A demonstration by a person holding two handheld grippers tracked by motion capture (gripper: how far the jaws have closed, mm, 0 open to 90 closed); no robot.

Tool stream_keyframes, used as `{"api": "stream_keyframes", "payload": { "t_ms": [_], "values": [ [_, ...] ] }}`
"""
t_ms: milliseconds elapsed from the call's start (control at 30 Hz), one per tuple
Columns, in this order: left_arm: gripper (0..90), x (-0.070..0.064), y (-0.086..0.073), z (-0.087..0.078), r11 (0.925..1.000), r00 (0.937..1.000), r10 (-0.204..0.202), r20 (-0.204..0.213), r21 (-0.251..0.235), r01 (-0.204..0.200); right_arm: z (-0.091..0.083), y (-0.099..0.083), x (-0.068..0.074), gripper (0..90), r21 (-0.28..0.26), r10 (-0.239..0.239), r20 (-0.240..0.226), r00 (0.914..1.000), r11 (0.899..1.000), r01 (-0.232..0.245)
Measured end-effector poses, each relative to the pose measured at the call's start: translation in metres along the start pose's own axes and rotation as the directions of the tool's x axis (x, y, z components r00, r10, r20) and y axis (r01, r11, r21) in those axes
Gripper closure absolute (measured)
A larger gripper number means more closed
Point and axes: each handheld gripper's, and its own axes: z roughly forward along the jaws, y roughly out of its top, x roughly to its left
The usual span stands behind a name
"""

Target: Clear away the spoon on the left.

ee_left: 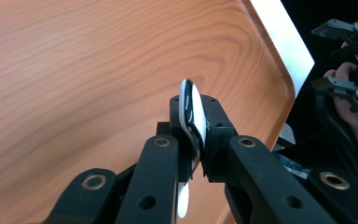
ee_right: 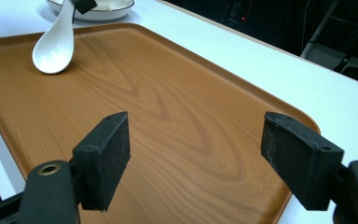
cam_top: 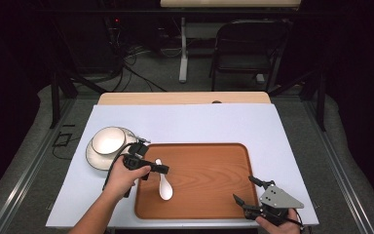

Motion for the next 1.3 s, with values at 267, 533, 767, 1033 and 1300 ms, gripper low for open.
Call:
{"api": "stream_keyframes", "payload": {
  "t_ms": [267,533,767,1033,1300],
  "values": [
    [84.8,0.019,0.001,0.01,0.9956,0.9926,-0.094,0.078,0.003,0.094,0.0,0.0,0.0,23.6,0.0,0.0,-0.001,1.0,1.0,0.0],
    [79.4,0.034,-0.001,0.015,0.9868,0.9865,-0.156,0.049,-0.035,0.158,0.0,0.0,0.0,23.6,0.001,0.0,-0.002,1.0,1.0,0.0],
    [75.0,0.042,-0.003,0.017,0.9809,0.9819,-0.187,0.029,-0.049,0.189,0.0,0.0,0.0,23.6,0.001,0.0,-0.002,1.0,1.0,0.0],
    [70.1,0.041,-0.003,0.019,0.9809,0.9823,-0.187,0.002,-0.054,0.187,0.0,0.0,0.0,23.6,0.001,0.0,-0.002,1.0,1.0,0.0],
    [64.7,0.041,-0.003,0.019,0.9798,0.982,-0.189,0.007,-0.065,0.189,-0.001,0.0,0.0,23.6,0.0,0.004,-0.003,1.0,1.0,-0.004]
  ]
}}
